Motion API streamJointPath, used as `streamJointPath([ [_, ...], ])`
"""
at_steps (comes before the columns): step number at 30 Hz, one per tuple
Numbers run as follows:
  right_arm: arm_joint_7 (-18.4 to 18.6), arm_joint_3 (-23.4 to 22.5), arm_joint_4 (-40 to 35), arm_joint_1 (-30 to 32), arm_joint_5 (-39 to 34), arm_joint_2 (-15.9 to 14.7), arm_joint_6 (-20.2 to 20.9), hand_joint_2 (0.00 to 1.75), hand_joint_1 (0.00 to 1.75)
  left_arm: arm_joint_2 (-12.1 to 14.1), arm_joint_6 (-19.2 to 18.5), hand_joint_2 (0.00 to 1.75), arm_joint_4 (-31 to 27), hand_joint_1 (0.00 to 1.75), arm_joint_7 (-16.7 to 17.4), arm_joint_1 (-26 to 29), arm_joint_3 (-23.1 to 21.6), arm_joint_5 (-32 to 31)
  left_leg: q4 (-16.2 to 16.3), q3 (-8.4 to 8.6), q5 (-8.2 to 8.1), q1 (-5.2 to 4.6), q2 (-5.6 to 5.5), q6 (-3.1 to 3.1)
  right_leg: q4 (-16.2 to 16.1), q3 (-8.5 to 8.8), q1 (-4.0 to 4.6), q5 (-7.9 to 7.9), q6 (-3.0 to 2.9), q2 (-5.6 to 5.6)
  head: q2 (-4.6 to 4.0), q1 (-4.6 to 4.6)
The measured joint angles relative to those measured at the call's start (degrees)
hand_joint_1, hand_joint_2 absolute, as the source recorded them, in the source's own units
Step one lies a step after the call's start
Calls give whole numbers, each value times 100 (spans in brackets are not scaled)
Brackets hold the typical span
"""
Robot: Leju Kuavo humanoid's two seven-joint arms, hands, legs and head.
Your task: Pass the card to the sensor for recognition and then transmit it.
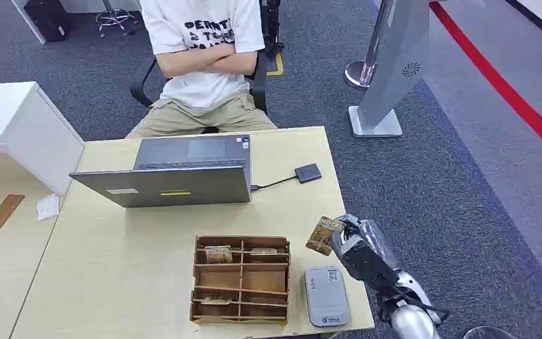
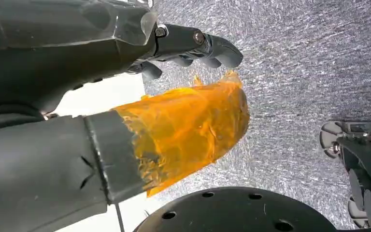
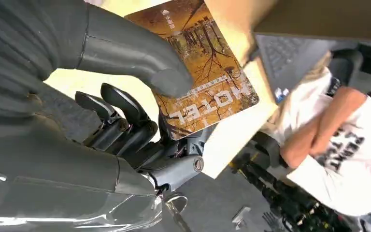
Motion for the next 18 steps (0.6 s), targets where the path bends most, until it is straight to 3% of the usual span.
streamJointPath([
  [18,168,207,343,-3,406,-655,290,175,175,4,2,0,0,0,-33,2,0,-50,0,0,0,-1,0,0,0,0,0,0,0,0,0,0],
])
